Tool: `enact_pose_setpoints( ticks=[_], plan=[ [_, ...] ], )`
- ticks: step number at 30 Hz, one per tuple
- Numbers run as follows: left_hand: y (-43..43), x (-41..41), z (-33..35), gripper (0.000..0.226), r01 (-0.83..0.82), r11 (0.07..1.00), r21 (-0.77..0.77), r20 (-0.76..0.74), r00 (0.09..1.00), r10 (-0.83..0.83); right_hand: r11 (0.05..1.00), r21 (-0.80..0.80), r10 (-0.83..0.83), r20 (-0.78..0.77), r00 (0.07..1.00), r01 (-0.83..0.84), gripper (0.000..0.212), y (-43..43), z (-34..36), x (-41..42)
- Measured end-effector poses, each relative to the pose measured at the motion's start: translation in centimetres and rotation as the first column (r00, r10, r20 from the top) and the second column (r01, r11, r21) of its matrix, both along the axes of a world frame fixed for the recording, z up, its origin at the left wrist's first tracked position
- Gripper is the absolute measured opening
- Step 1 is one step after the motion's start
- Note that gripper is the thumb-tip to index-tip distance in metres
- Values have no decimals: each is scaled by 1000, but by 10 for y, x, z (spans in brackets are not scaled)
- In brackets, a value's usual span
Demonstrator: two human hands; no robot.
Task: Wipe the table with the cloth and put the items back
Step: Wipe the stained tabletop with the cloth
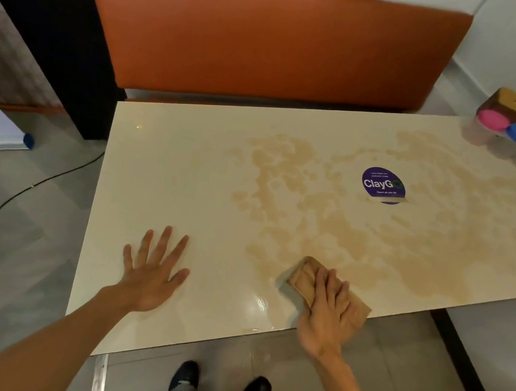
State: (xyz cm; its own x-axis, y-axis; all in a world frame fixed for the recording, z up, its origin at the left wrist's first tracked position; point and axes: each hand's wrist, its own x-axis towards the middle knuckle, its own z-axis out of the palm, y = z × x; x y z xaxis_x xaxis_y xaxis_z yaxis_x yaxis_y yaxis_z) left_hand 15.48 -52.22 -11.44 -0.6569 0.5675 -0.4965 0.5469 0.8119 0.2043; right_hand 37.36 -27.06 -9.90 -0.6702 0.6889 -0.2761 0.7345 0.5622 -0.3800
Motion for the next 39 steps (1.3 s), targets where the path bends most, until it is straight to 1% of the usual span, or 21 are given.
enact_pose_setpoints(
  ticks=[3, 6, 9, 11, 15, 18, 22, 25, 27, 29, 31, 33, 35, 36, 38, 39],
  plan=[
    [-1, 0, -3, 64, 3, 1000, 0, 8, 1000, -3, 994, -10, -105, -10, 994, 104, 90, -18, -1, -18],
    [0, 0, -4, 63, -5, 1000, 4, 19, 1000, 5, 995, 22, -96, -16, 995, 97, 95, -47, -5, -34],
    [1, 0, -4, 63, 13, 1000, -12, 24, 1000, -13, 996, 43, -74, -7, 997, 74, 96, -67, -8, -44],
    [1, -1, -4, 62, 21, 1000, -15, 27, 999, -21, 998, 45, -34, 9, 999, 34, 93, -74, -8, -46],
    [2, -3, -3, 63, 23, 1000, -11, 32, 999, -23, 987, 47, 151, 30, 988, -153, 87, -97, -6, -38],
    [2, -1, -3, 63, 31, 999, -6, 48, 998, -31, 966, 27, 259, 1, 966, -259, 87, -123, -5, -25],
    [-1, -3, -2, 64, 41, 999, 5, 59, 997, -41, 921, -61, 386, 11, 923, -384, 85, -143, 2, -11],
    [-2, -2, -2, 65, 52, 999, 9, 61, 997, -53, 896, -157, 420, -5, 907, -416, 69, -136, 12, -4],
    [-2, -1, -2, 65, 57, 998, 16, 55, 997, -58, 877, -238, 413, -68, 908, -417, 58, -118, 26, -7],
    [-3, -1, -3, 65, 55, 998, 20, 40, 998, -56, 830, -370, 384, -164, 909, -417, 46, -91, 47, -21],
    [-2, -1, -3, 65, 54, 998, 18, 26, 998, -54, 793, -433, 368, -220, 904, -428, 38, -61, 72, -45],
    [-2, -2, -3, 65, 55, 998, 13, 18, 998, -55, 802, -413, 338, -284, 897, -433, 35, -32, 89, -73],
    [-1, -2, -3, 65, 54, 999, 4, 13, 998, -54, 839, -314, 335, -346, 876, -445, 38, -9, 96, -101],
    [-1, -1, -4, 65, 50, 999, 1, 12, 999, -50, 858, -248, 357, -345, 868, -451, 42, 1, 95, -115],
    [-2, -2, -5, 65, 51, 999, -1, 13, 999, -51, 877, -115, 421, -283, 862, -466, 55, 14, 87, -139],
    [-2, -3, -5, 65, 53, 999, 2, 18, 998, -53, 876, -45, 463, -206, 862, -481, 60, 18, 79, -149]
  ],
)
